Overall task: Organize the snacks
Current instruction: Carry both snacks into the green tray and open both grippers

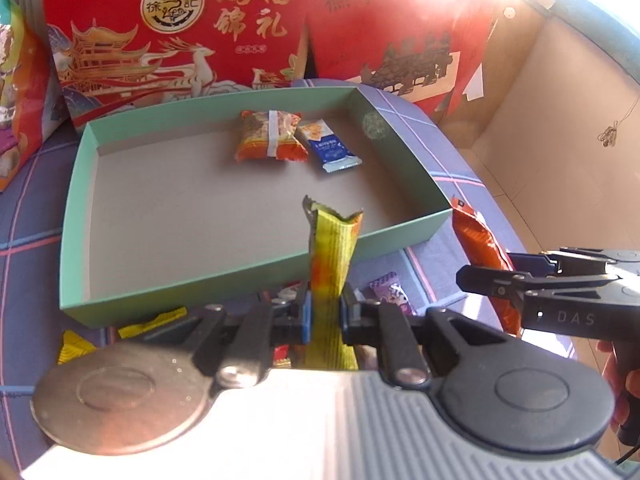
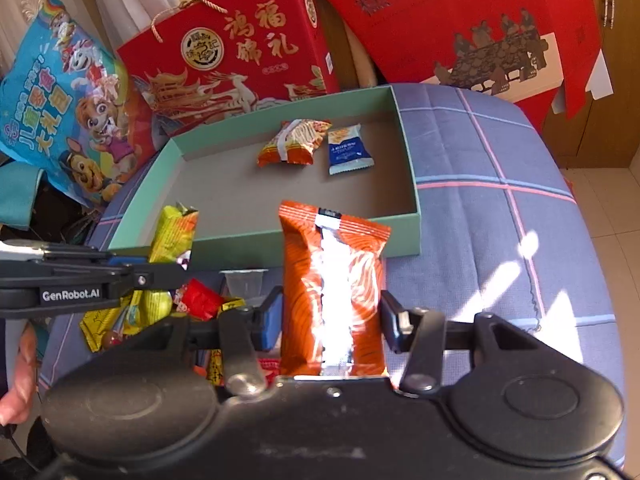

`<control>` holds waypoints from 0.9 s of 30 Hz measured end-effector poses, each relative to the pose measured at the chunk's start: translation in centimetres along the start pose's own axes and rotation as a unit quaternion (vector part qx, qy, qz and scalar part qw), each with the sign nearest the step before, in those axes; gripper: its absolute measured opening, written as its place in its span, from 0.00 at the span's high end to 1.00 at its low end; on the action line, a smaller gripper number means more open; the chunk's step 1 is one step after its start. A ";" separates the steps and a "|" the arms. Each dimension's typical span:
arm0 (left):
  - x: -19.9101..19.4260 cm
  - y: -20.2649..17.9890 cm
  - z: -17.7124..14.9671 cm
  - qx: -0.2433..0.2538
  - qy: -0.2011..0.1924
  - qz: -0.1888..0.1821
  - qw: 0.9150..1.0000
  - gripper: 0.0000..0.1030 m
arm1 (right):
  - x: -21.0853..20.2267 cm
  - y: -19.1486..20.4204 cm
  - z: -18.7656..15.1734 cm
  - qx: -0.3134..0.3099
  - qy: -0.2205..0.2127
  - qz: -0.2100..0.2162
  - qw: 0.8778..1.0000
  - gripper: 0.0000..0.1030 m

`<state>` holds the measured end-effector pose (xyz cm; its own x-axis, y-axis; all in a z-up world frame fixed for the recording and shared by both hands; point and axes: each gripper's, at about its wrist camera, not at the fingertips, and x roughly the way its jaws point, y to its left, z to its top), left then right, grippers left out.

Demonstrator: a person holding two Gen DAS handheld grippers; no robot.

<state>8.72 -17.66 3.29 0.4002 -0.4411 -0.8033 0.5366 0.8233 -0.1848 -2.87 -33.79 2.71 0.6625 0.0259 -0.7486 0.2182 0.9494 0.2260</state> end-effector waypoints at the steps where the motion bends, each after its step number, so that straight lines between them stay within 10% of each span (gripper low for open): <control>1: 0.2 0.0 0.9 -0.001 -0.003 0.000 1.000 0.87 | 0.4 -0.1 1.2 0.003 -0.005 -0.001 1.000 0.53; 9: 4.7 0.6 7.2 -0.026 -0.015 0.006 1.000 0.87 | 6.3 -0.6 8.5 -0.010 -0.005 -0.023 1.000 0.53; 19: 11.6 1.7 8.2 -0.047 0.029 0.009 0.998 0.86 | 11.3 -2.0 10.1 -0.008 0.015 -0.028 0.999 0.51; 22: 12.0 1.5 8.2 -0.037 0.024 0.022 0.999 0.59 | 10.6 -2.3 10.2 0.000 0.005 -0.020 1.000 0.30; 24: 11.7 1.4 8.2 -0.031 0.017 0.040 0.999 0.04 | 9.2 -2.6 10.2 0.010 -0.019 -0.016 1.000 0.06; 27: 10.5 1.2 8.3 -0.019 -0.001 0.062 0.998 0.00 | 7.7 -2.5 10.2 0.006 -0.035 -0.013 0.999 0.00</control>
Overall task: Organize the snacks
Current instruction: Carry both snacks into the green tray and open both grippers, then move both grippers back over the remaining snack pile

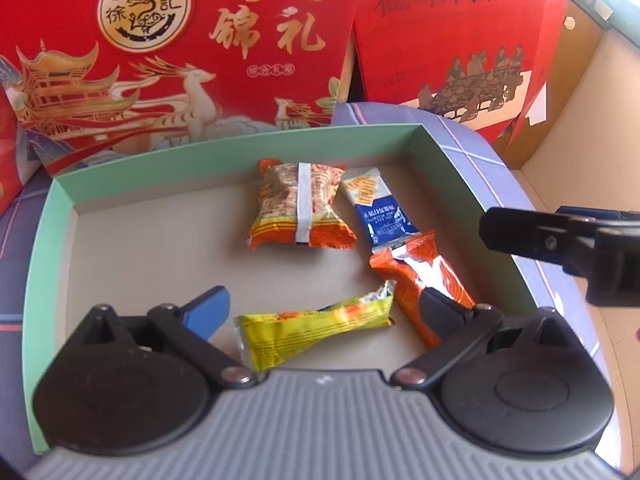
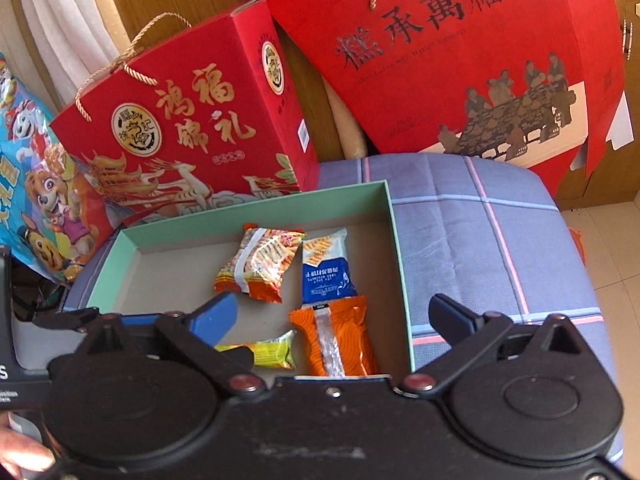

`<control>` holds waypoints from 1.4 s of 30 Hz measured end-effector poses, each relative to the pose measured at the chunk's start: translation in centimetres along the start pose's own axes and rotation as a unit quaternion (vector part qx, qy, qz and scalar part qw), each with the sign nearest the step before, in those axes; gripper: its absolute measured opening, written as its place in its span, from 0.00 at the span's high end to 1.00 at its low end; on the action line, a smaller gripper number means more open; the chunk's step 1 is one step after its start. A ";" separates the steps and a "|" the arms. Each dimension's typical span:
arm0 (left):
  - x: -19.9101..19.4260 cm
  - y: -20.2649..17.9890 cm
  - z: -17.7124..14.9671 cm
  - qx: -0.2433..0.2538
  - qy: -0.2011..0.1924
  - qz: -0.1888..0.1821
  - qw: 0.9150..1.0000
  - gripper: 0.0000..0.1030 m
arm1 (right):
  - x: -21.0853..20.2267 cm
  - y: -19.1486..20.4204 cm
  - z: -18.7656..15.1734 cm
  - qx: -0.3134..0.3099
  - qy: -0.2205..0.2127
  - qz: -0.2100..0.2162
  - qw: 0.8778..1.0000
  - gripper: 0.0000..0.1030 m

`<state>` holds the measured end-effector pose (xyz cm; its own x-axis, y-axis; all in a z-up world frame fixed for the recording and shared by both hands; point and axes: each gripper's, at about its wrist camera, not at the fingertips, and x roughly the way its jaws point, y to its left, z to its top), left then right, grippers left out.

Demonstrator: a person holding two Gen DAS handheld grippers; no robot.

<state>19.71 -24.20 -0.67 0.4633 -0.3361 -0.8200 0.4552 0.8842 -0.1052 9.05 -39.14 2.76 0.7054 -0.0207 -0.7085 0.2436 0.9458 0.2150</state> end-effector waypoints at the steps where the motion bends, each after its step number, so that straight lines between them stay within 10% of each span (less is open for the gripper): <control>1: -0.3 0.1 0.1 0.000 0.001 0.001 1.000 0.00 | -0.3 0.0 0.0 0.000 -0.001 0.000 1.000 0.00; 22: -10.0 2.2 -7.6 -0.004 -0.007 -0.009 1.000 0.00 | -9.0 5.0 -6.3 -0.012 0.000 -0.007 1.000 0.00; 42: -12.6 6.3 -16.1 0.001 0.019 0.010 1.000 0.00 | -8.7 7.5 -15.2 -0.001 0.071 0.024 0.997 0.00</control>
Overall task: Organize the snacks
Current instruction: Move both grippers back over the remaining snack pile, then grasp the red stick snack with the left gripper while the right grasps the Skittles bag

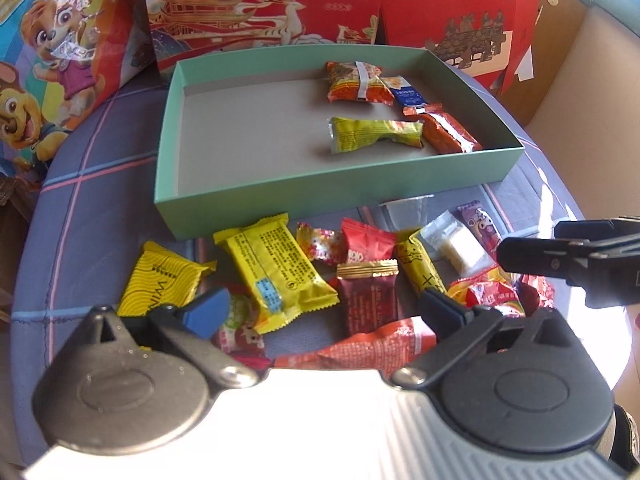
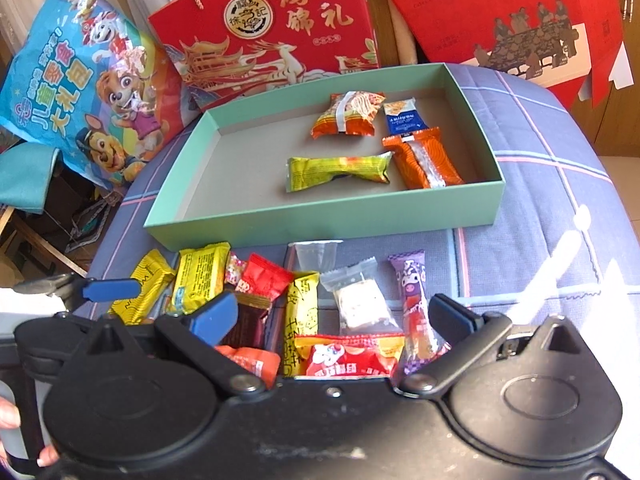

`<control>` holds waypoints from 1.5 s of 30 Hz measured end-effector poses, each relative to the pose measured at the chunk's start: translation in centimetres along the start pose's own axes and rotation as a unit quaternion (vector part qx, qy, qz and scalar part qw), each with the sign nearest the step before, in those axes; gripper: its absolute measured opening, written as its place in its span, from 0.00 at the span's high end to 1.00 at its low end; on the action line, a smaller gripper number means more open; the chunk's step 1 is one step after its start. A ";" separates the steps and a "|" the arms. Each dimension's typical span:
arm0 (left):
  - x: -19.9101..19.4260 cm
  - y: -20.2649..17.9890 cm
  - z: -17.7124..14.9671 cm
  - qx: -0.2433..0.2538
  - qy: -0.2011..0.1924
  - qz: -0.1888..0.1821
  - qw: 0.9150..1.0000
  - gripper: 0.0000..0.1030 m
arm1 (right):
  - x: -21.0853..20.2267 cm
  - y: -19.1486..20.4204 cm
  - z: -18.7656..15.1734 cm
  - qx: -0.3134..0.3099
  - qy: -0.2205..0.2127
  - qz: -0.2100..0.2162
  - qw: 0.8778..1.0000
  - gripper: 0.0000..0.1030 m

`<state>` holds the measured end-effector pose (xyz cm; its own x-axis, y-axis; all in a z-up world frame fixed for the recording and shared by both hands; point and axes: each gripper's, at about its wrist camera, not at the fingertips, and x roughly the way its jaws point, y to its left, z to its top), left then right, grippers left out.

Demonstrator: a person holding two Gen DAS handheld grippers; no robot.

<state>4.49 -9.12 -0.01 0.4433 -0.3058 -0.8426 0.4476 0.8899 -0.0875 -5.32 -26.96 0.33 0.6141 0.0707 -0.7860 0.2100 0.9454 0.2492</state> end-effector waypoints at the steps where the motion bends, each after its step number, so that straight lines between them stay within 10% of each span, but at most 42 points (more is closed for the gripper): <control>1: -0.1 0.3 -0.3 -0.001 0.001 0.004 1.000 0.00 | 0.2 -0.2 -0.4 0.006 0.005 0.001 1.000 0.00; 10: 0.7 1.3 -3.0 0.015 0.028 0.010 0.999 0.00 | 1.0 -0.9 -2.2 0.042 0.015 0.017 0.999 0.00; 16: 1.4 -1.2 -3.5 0.087 0.010 -0.012 0.996 0.02 | 0.5 -2.3 -3.0 0.063 0.016 0.010 0.998 0.29; 23: 3.6 -4.6 -3.8 0.172 0.036 -0.045 0.983 0.32 | 1.8 -2.2 -3.4 0.064 0.047 0.010 0.997 0.30; 40: 2.7 -0.6 -5.6 0.148 0.087 -0.064 0.983 0.30 | 3.7 -1.8 -4.5 0.053 0.032 0.015 0.998 0.49; 42: 2.4 -0.9 -5.5 0.155 0.082 -0.074 0.982 0.64 | 3.5 -1.9 -4.4 0.052 0.027 0.008 0.998 0.50; 45: 2.6 -0.4 -4.4 0.092 0.082 -0.054 0.991 0.75 | 3.4 -1.9 -4.3 0.046 0.018 -0.011 0.999 0.50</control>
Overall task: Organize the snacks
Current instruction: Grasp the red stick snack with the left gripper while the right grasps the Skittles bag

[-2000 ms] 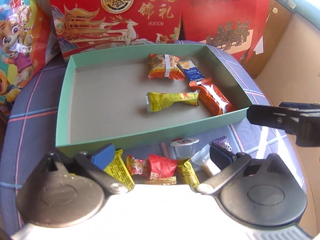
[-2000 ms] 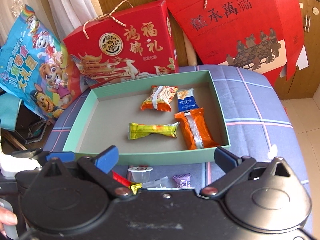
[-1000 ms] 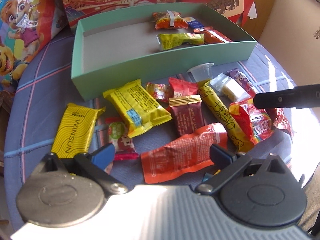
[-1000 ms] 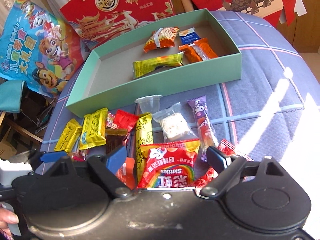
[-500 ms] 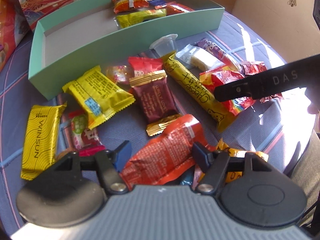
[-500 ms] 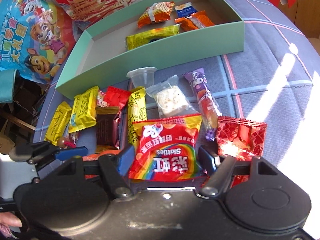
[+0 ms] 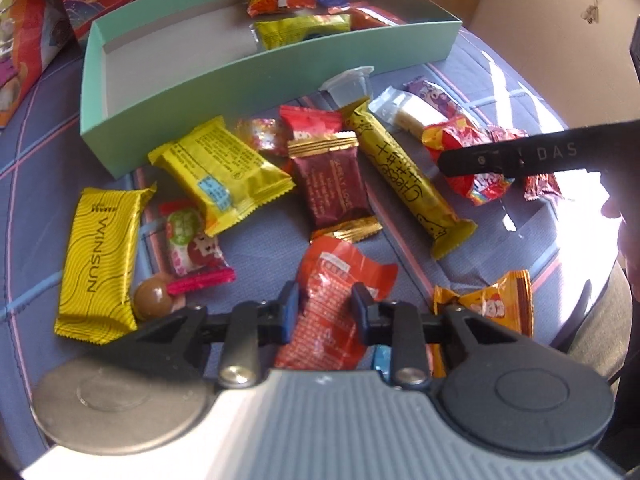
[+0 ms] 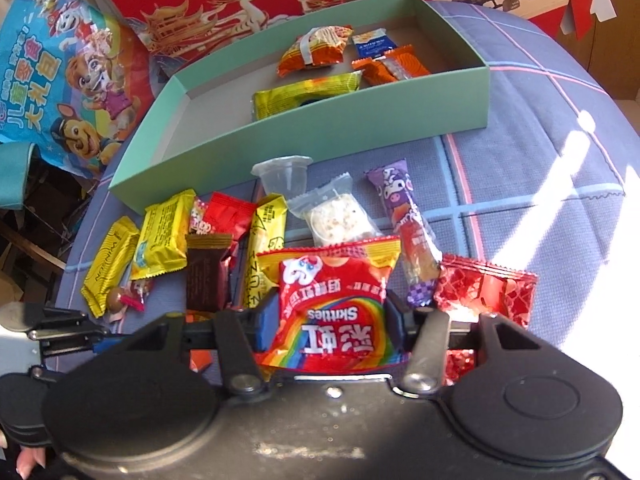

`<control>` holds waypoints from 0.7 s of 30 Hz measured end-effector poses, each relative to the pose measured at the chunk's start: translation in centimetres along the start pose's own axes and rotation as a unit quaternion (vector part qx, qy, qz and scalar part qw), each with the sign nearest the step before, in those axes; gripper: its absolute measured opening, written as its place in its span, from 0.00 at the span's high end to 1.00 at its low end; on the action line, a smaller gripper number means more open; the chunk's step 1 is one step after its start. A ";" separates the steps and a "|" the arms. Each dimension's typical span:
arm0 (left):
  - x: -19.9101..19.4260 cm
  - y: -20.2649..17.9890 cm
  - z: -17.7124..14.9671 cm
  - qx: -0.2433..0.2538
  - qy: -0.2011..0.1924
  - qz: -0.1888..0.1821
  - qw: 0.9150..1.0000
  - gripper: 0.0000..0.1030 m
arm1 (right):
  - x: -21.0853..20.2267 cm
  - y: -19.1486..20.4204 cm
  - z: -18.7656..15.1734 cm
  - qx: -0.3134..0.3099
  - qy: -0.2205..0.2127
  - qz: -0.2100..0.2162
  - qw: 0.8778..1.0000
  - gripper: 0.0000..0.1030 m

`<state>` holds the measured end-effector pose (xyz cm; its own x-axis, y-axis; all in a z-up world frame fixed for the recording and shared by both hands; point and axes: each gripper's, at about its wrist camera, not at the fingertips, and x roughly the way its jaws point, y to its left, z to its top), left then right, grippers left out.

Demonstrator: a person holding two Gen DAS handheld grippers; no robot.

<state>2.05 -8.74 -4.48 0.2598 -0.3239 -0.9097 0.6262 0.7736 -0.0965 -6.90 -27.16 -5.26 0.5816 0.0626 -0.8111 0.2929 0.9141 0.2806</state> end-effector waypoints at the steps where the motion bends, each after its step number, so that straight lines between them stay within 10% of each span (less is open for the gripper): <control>1: 0.1 0.7 0.4 -0.035 -0.001 0.007 0.999 0.75 | 0.1 -0.2 0.1 0.002 0.001 -0.003 1.000 0.50; 5: -0.1 2.4 0.9 -0.083 0.004 -0.006 0.997 0.72 | 0.2 -0.4 -0.1 0.000 0.002 -0.007 1.000 0.50; 9: -1.3 2.2 0.2 -0.035 0.008 0.001 0.999 0.38 | 0.3 -0.5 -0.2 0.000 0.000 -0.006 1.000 0.49; 13: -0.8 1.4 -0.7 0.010 0.030 0.013 0.999 0.36 | 0.5 -0.1 -0.3 -0.006 -0.004 -0.010 1.000 0.49; 16: -0.2 0.3 -1.4 0.030 0.028 0.028 0.999 0.49 | 0.4 -0.1 -0.4 -0.010 -0.006 -0.012 1.000 0.48; 18: -0.5 -0.4 -1.3 0.037 0.014 0.034 0.999 0.86 | 0.3 0.0 -0.5 -0.009 -0.007 -0.012 1.000 0.49; 21: -0.9 -0.3 -1.0 0.008 0.002 0.036 0.999 0.86 | -0.1 -0.1 -0.5 -0.006 -0.005 0.000 1.000 0.51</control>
<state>0.90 -8.10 -3.99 0.3029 -0.2653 -0.9153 0.6169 0.7867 -0.0239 -7.35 -27.06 -5.49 0.5893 0.0580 -0.8059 0.2837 0.9191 0.2735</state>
